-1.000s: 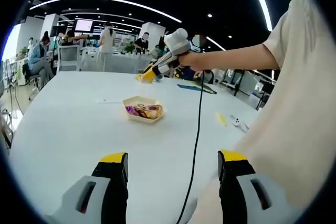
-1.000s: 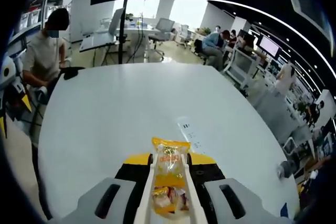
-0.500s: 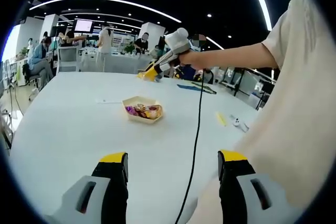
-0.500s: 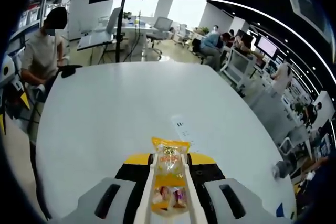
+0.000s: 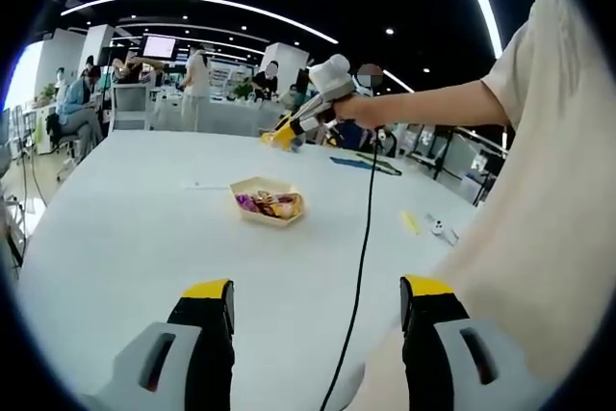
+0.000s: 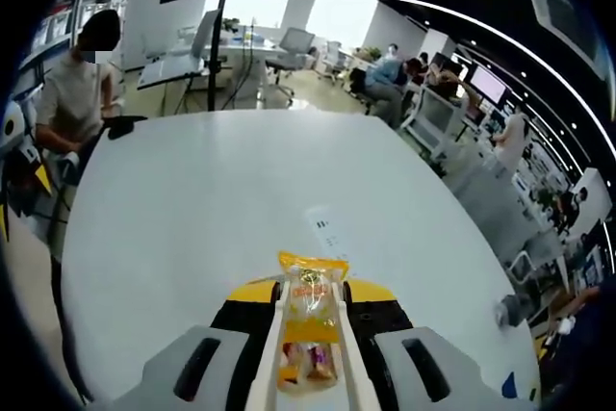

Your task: Place the target food into the container with the food tongs after gripping and lifting it, then release it inside without dropping or visibly crushing the food.

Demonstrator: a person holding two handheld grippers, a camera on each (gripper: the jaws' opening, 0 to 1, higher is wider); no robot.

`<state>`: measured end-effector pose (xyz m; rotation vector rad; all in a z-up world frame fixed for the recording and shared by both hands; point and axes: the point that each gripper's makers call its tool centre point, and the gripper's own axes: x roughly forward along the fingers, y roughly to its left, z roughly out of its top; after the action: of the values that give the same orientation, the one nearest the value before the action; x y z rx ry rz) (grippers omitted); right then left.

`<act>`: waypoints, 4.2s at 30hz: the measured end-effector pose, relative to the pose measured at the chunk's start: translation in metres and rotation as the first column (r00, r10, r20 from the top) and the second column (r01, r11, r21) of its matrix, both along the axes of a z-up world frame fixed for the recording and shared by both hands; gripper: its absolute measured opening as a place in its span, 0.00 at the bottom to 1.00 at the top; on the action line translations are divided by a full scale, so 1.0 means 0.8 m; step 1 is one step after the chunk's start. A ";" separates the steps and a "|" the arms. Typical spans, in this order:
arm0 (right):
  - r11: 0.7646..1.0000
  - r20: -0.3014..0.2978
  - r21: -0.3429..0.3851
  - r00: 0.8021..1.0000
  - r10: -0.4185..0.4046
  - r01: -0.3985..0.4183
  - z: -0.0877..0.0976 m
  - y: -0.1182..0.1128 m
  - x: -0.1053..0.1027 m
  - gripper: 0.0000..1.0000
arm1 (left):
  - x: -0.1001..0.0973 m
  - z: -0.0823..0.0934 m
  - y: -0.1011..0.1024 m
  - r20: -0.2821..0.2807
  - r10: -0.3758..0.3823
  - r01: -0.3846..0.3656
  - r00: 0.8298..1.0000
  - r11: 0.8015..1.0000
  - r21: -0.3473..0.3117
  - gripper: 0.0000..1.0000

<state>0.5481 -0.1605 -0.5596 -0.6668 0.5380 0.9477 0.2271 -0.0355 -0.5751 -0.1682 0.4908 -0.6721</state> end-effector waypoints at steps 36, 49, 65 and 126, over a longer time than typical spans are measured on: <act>1.000 0.003 -0.012 1.000 -0.018 0.018 -0.002 -0.013 0.016 0.26 | -0.002 -0.003 0.003 -0.011 0.007 -0.007 1.000 1.000 0.002 0.71; 1.000 0.003 -0.010 1.000 -0.030 0.030 -0.001 -0.019 0.019 0.26 | 0.000 -0.002 -0.001 -0.011 -0.003 0.003 1.000 1.000 0.003 0.71; 0.999 0.001 -0.014 1.000 -0.031 0.031 -0.005 -0.020 0.020 0.27 | 0.002 -0.004 -0.002 -0.018 -0.007 0.007 1.000 1.000 0.003 0.71; 0.996 0.021 0.076 0.998 0.051 -0.052 0.019 -0.017 -0.115 0.27 | -0.001 0.016 -0.044 0.033 -0.142 0.141 0.989 0.989 0.040 0.70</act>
<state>0.4564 -0.1743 -0.5448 -0.6226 0.4665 1.0046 0.2262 -0.0707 -0.5620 -0.0860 0.4836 -0.8031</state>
